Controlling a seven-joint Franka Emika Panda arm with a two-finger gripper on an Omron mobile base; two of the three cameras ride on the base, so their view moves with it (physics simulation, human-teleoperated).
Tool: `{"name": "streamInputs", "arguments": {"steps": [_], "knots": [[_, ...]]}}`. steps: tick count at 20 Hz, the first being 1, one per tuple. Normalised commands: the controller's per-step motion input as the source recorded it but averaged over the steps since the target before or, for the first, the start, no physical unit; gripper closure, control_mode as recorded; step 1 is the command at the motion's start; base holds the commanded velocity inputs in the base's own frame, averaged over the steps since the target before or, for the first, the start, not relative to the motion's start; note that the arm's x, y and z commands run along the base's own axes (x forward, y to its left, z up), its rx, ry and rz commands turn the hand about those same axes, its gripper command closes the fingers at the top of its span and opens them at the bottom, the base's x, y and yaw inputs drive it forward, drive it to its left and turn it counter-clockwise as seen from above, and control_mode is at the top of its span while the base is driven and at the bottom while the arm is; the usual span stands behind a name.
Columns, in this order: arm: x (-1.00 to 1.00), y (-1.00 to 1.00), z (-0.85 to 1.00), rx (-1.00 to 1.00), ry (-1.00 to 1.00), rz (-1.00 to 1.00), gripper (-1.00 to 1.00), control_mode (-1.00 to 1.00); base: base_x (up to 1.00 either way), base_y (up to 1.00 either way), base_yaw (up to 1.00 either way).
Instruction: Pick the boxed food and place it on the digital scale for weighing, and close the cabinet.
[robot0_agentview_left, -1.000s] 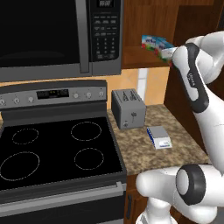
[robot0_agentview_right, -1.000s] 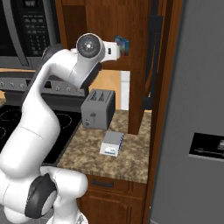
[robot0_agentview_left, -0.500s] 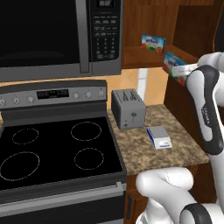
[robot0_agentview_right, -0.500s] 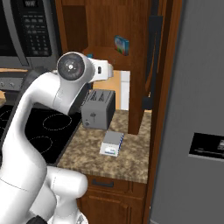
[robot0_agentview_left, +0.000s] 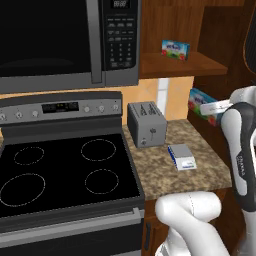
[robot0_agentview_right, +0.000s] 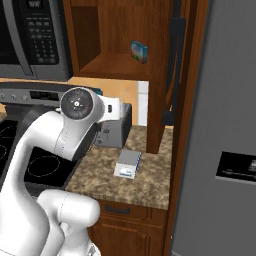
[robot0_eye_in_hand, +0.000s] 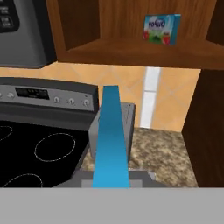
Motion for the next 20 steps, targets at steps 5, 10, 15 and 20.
{"name": "streamInputs", "arguments": {"steps": [5, 10, 15, 20], "knots": [[0.01, 0.00, -0.70, -0.05, 0.00, 0.09, 1.00, -1.00, 0.00, 0.00, 0.00], [0.02, 0.00, -0.60, -0.07, 0.02, 0.04, 1.00, -1.00, 0.00, 0.00, 0.00], [0.21, 0.00, -0.43, -0.03, 0.16, 0.00, 1.00, -1.00, 0.00, 0.00, 0.00], [0.22, -0.18, -0.23, 0.00, 0.01, 0.05, 1.00, -1.00, 0.00, 0.00, 0.00]]}}
